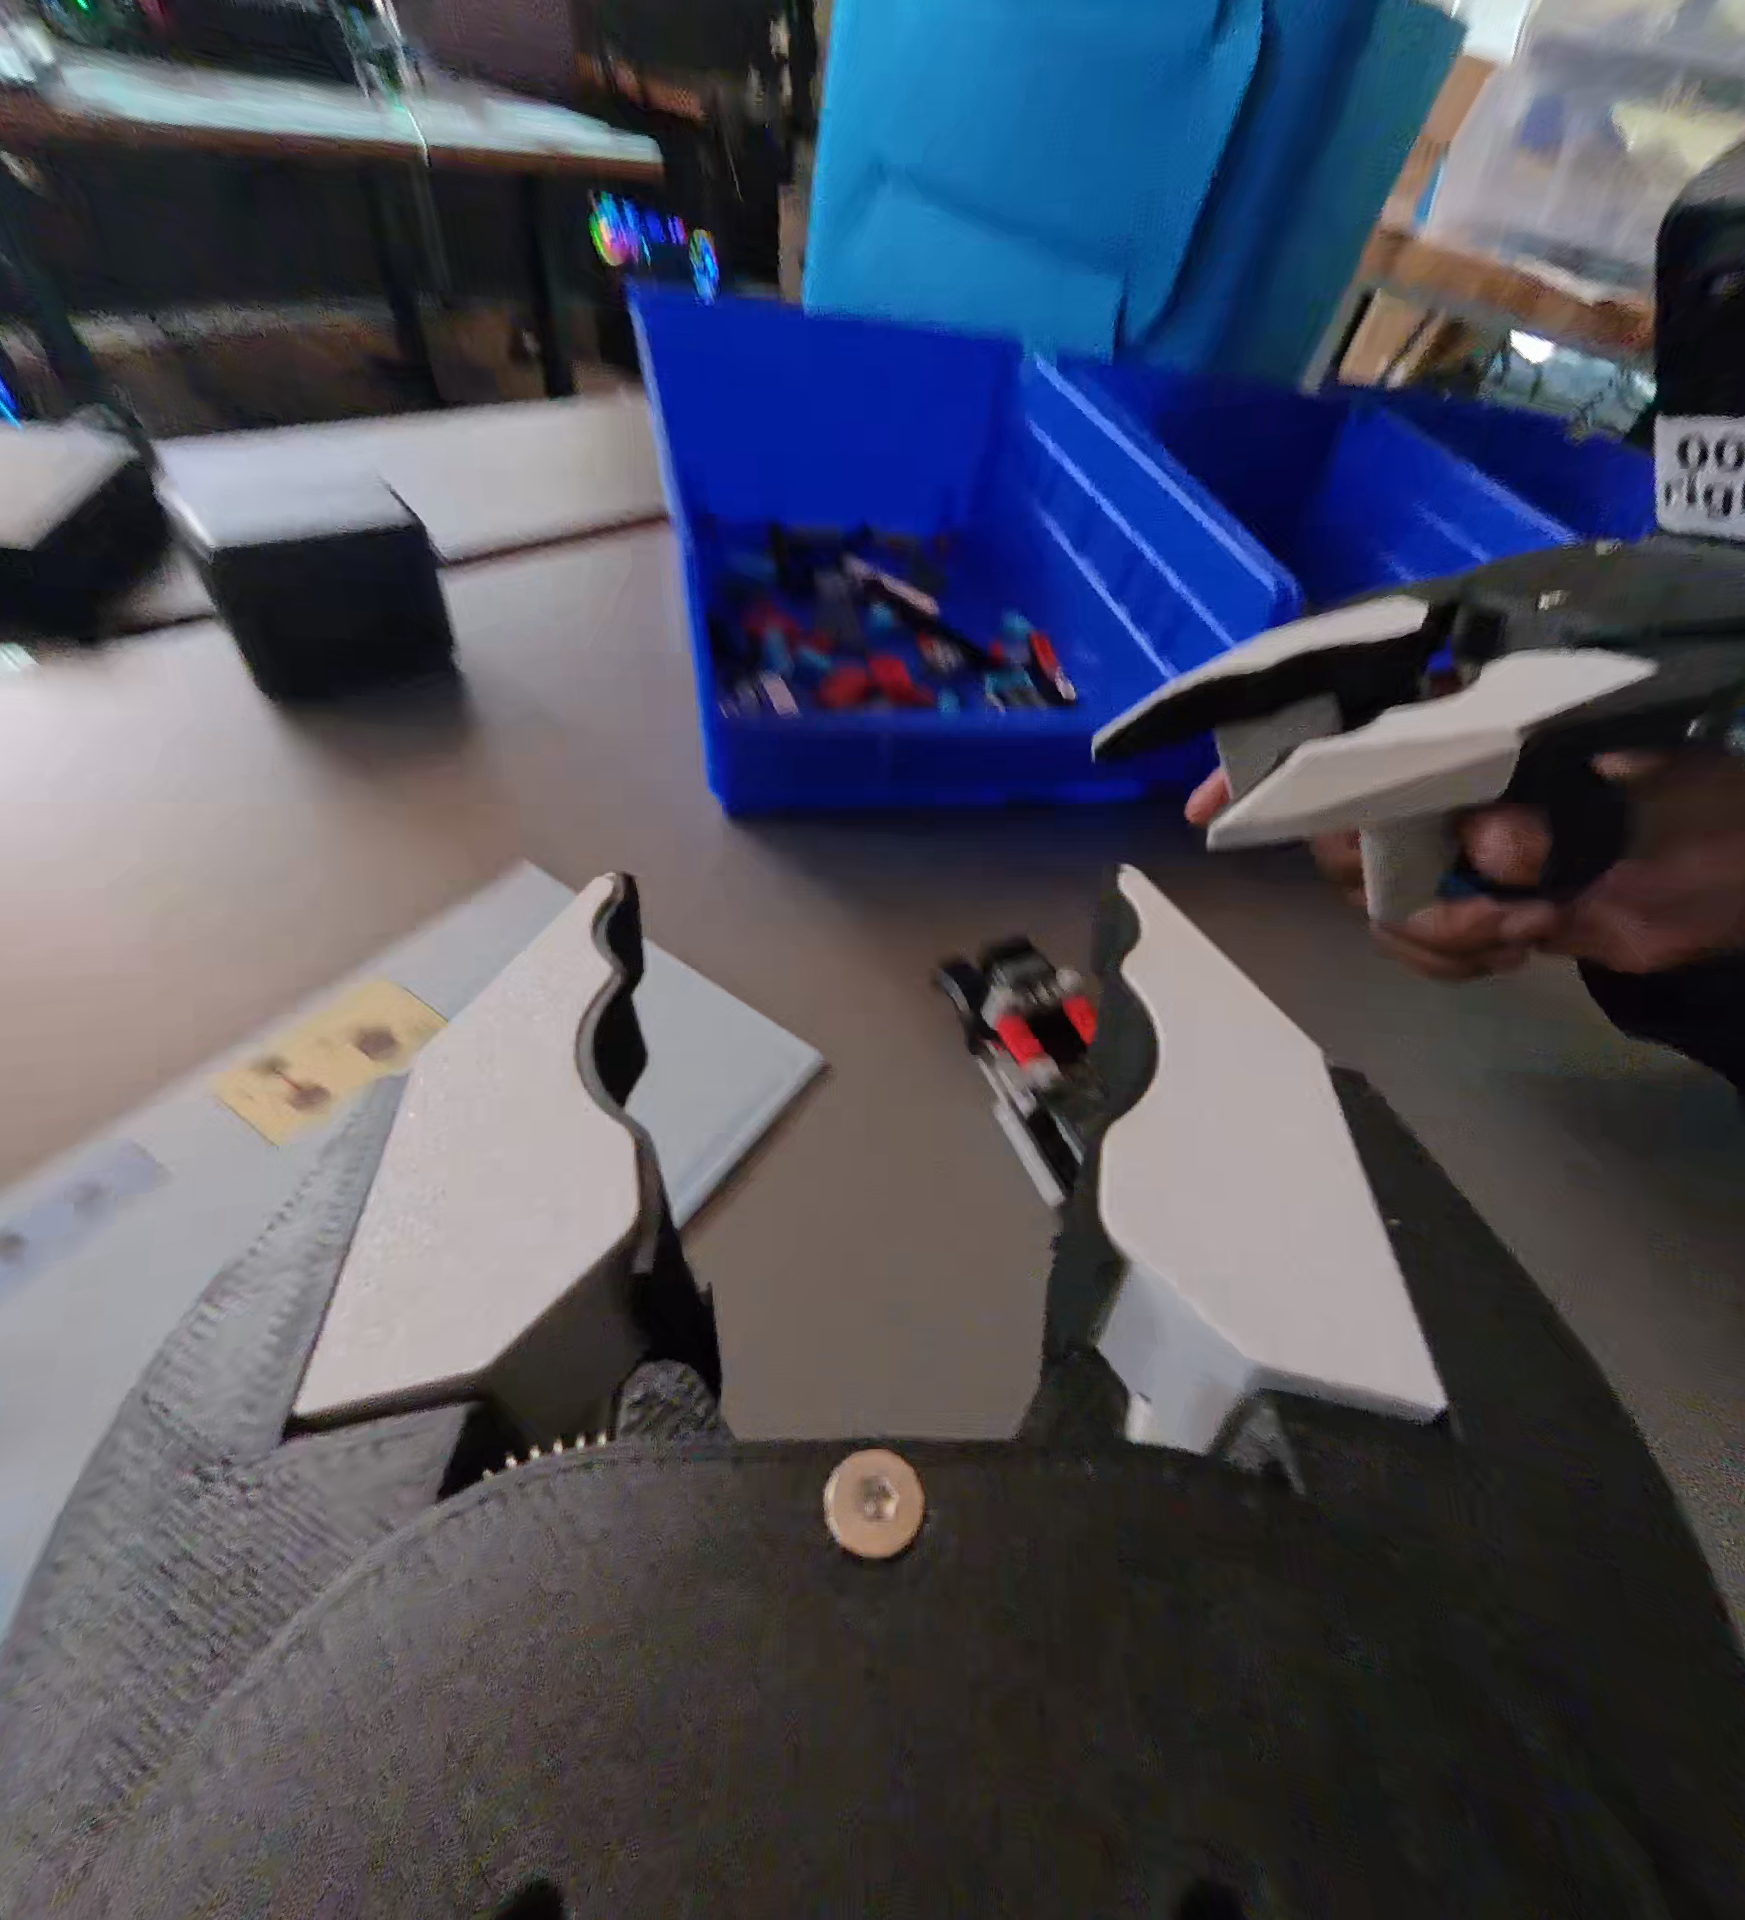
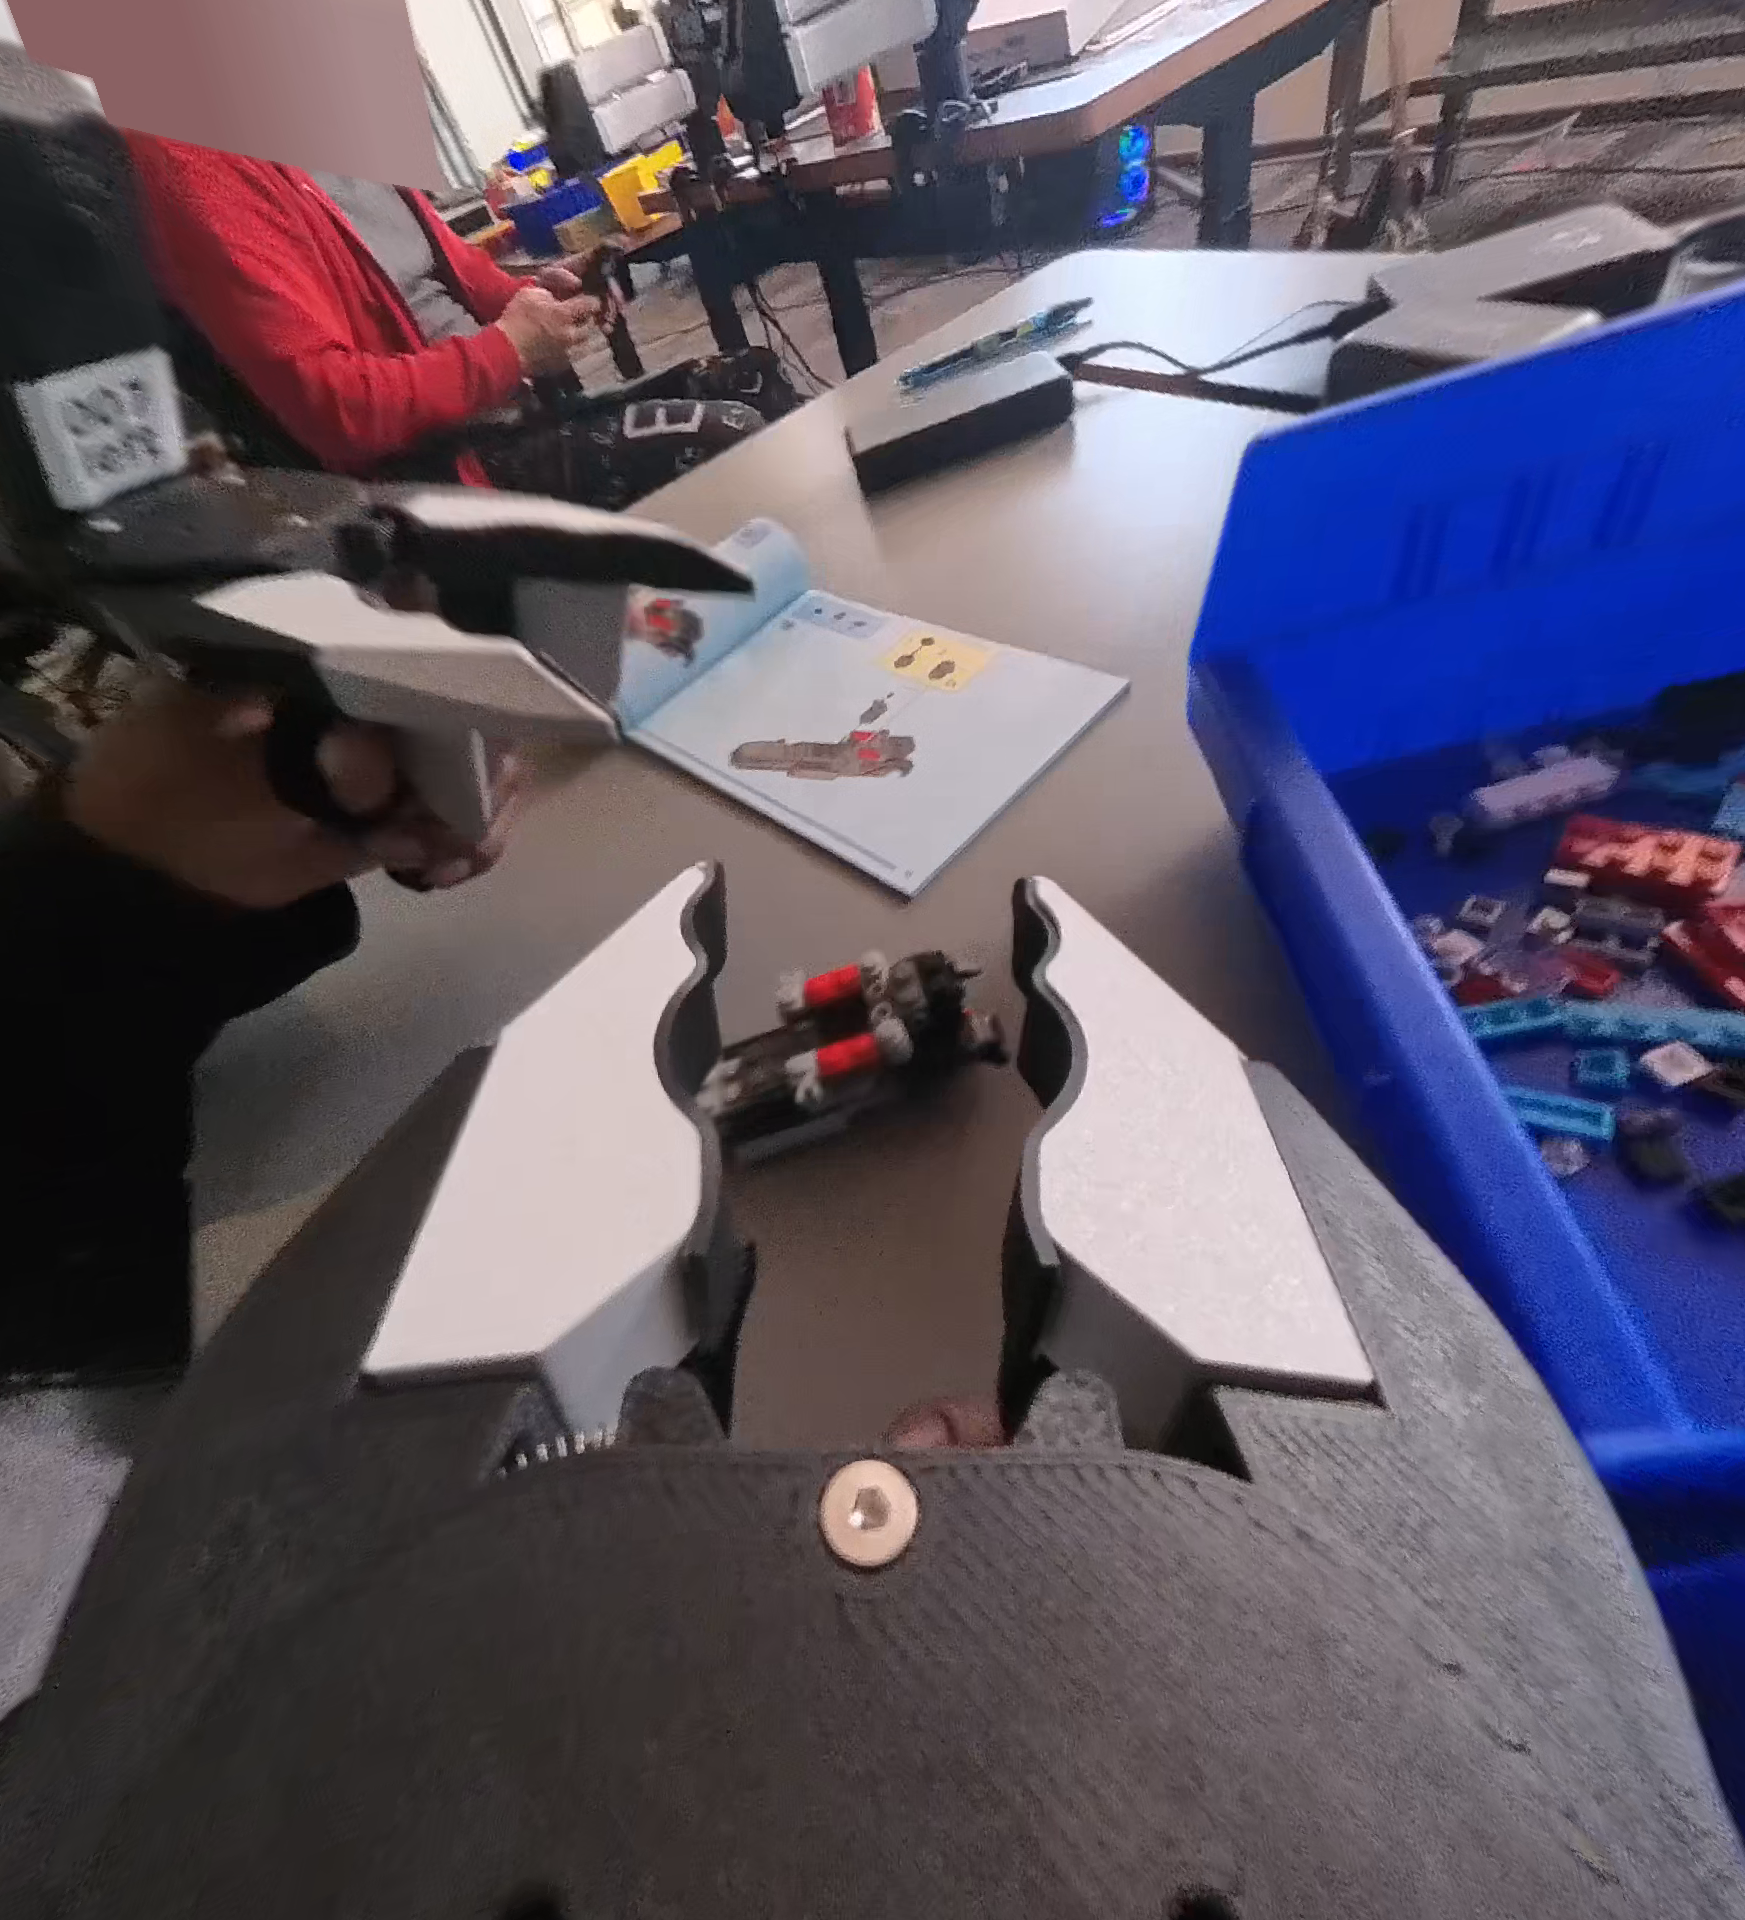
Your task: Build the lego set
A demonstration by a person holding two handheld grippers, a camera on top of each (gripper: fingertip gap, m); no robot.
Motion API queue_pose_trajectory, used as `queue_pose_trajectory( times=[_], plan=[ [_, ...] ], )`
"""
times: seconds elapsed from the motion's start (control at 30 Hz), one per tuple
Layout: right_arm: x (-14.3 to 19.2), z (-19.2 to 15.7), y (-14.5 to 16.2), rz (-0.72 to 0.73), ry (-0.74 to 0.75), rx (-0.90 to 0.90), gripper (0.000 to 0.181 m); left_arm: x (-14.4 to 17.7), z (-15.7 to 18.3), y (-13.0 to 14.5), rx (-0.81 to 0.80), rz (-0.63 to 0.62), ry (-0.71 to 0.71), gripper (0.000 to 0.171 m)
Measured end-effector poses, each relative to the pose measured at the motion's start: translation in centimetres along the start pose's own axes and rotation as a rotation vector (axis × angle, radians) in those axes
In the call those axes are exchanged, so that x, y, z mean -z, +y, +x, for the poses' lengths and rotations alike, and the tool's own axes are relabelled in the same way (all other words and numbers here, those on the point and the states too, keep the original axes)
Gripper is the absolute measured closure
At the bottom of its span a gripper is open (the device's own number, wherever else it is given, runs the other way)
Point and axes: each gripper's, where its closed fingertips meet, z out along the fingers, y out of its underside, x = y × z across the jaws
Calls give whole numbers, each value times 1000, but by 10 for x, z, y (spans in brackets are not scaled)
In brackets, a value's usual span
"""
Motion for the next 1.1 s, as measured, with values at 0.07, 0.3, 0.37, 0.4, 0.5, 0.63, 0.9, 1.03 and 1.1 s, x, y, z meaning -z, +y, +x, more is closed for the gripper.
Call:
queue_pose_trajectory(
  times=[0.07,0.3,0.37,0.4,0.5,0.63,0.9,1.03,1.1],
  plan=[
    [-12,7,-8,-32,54,48,124,-1,-19,-22,-6,57,-38,66],
    [-55,21,-29,-138,126,161,127,-25,-100,-76,-83,187,-219,63],
    [-62,29,-29,-156,137,170,127,-37,-116,-70,-76,162,-224,63],
    [-65,32,-29,-162,139,170,127,-43,-120,-64,-59,142,-215,63],
    [-67,41,-22,-190,148,168,126,-50,-126,-47,-44,93,-210,64],
    [-67,50,-14,-217,165,164,126,-59,-128,-31,-45,25,-204,64],
    [-65,55,-10,-212,165,146,127,-65,-126,-18,-41,-50,-181,64],
    [-63,53,-10,-189,156,153,128,-63,-129,-15,-26,-70,-184,64],
    [-61,52,-10,-170,145,153,128,-62,-131,-13,-20,-84,-188,64]
  ],
)
